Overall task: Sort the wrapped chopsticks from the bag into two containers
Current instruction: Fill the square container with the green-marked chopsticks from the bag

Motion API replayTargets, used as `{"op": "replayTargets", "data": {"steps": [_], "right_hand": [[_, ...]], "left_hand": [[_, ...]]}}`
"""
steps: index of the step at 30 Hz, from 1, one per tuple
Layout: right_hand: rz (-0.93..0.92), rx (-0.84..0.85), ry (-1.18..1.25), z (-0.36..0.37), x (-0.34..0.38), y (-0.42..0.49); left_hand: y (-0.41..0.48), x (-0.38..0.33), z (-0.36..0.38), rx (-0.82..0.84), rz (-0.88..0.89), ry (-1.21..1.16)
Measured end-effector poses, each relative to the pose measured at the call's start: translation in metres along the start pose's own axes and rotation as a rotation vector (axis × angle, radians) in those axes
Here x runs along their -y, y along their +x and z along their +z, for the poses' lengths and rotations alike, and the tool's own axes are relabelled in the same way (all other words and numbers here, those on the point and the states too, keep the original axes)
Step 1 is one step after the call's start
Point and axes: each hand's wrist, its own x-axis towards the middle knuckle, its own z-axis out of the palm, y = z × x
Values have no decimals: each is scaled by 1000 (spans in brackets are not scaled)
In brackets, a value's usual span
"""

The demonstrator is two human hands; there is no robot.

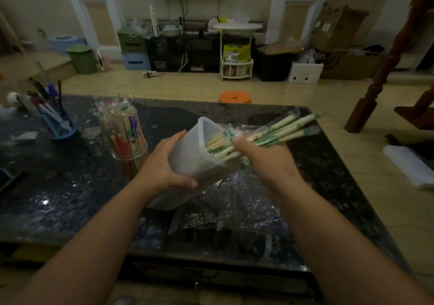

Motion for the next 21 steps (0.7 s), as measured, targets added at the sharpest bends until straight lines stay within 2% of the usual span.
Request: {"op": "replayTargets", "data": {"steps": [3,8,9,12,15,19,21], "right_hand": [[24,94,118,3,-2,-3],[-29,-30,398,0,0,3],[-36,-45,385,0,0,4],[-35,21,138,3,-1,3],[-56,34,116,4,-5,4],[-133,-156,361,2,6,3],[-162,-239,292,0,6,4]], "left_hand": [[0,-2,1,0,-4,11],[1,-1,1,0,-7,-5],[2,-1,1,5,-7,-8],[3,-2,3,10,0,-6],[2,-1,2,13,-5,-16],[3,1,1,6,-9,-15],[3,1,1,7,-6,-6]]}}
